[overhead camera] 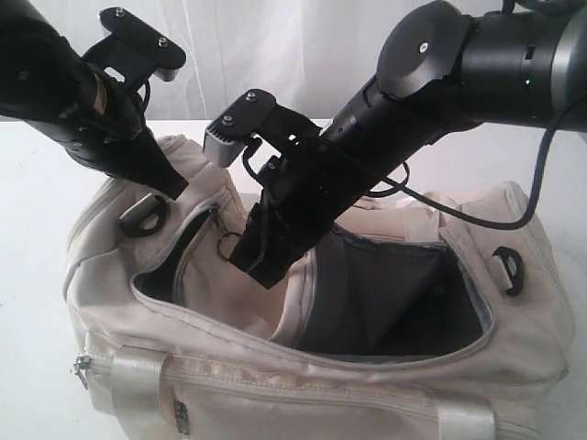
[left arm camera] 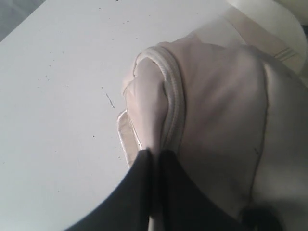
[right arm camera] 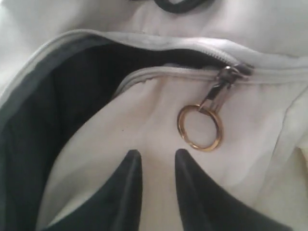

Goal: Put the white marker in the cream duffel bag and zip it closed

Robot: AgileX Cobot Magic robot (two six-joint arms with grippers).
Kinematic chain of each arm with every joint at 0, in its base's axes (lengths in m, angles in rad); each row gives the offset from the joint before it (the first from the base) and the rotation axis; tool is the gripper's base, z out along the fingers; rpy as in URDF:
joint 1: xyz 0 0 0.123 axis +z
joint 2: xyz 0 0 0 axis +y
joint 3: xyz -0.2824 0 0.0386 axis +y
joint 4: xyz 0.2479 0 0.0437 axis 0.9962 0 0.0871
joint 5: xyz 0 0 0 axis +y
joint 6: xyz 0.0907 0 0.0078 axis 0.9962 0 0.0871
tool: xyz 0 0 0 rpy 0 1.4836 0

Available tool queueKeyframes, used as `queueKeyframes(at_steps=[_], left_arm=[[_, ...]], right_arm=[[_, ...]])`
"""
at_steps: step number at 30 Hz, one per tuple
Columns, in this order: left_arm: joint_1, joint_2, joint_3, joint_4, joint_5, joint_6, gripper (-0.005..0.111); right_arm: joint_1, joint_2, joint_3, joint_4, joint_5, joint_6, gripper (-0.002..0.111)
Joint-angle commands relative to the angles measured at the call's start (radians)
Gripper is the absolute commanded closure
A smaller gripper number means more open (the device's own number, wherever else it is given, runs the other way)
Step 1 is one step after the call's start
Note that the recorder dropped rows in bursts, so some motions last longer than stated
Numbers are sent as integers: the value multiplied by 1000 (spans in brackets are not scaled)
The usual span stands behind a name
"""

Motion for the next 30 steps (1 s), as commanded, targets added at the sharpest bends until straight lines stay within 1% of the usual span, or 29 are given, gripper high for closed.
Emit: queueKeyframes(at_steps=[1,4,5,9,11,15,19,30], left_arm=[[1,-18,-5,16,25,-7,107],[1,-20,-5,16,25,-7,107],[1,-19,-5,19,25,-7,107],[1,-22,-5,19,25,-4,107],[1,-22,-5,19,25,-4,107],[1,-22,-5,19,25,-4,107],[1,-22,-5,19,23,-4,107],[1,-22,-5,19,22,-4,107]], right_arm=[[0,1,4,-10,-67,11,84],[0,18,4,-10,-83,15,83],[0,29,4,-10,-83,15,81],[0,68,4,-8,-104,15,65],[0,77,4,-1,-127,15,62],[0,79,4,30,-148,8,62],[0,79,4,75,-150,-33,65],[0,122,4,109,-151,-67,65]])
